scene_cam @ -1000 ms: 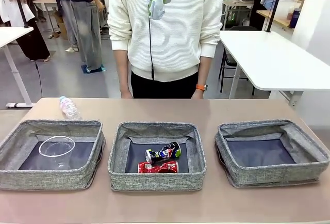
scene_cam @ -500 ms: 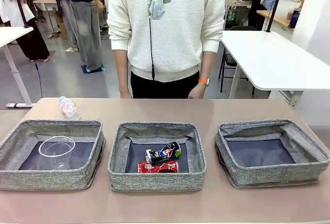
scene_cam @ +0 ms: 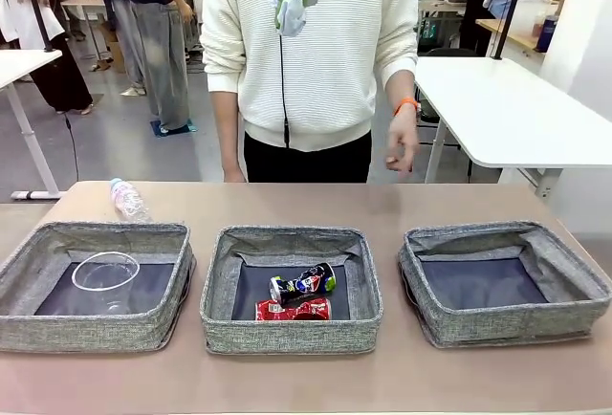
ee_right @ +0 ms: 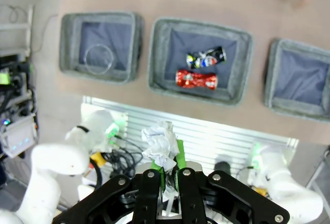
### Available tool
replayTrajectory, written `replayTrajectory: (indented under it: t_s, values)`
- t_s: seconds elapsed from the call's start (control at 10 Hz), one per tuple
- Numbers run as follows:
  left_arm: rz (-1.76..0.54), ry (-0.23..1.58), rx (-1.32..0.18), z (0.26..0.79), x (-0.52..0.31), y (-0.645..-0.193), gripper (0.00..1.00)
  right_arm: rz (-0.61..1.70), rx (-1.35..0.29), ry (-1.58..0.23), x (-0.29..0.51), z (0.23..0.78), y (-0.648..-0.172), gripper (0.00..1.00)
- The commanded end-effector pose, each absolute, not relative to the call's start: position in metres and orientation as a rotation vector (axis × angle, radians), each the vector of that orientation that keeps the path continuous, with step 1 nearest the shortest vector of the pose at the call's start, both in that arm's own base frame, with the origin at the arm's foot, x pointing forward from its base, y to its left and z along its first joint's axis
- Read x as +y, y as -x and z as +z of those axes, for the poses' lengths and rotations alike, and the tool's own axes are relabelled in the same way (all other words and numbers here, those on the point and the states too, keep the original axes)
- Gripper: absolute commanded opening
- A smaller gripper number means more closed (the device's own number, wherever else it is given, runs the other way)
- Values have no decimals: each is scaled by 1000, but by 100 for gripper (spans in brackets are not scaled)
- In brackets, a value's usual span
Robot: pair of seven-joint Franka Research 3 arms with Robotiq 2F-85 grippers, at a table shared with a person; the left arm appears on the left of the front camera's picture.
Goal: Sort the waste into the appropriate baskets.
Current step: Place the picked waste into the Fabric basket indicated by the person.
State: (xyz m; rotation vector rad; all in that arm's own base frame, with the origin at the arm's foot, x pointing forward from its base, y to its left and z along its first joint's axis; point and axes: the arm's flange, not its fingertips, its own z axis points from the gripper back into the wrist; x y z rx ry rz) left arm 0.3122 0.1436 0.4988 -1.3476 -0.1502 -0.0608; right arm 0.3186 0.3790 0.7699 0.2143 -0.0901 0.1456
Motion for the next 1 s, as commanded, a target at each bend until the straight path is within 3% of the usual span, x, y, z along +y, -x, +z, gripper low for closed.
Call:
replayTrajectory:
  t_s: [0.0,0.7,0.9]
  values:
    - [-71,1342,-150,499,144,-309,100,137,-83,-219,375,767,-313,10]
    - [-71,1342,-150,499,144,-309,100,146,-90,-214,379,770,-319,10]
    - [-71,1342,-150,499,144,-309,100,56,-82,-228,307,720,-334,10]
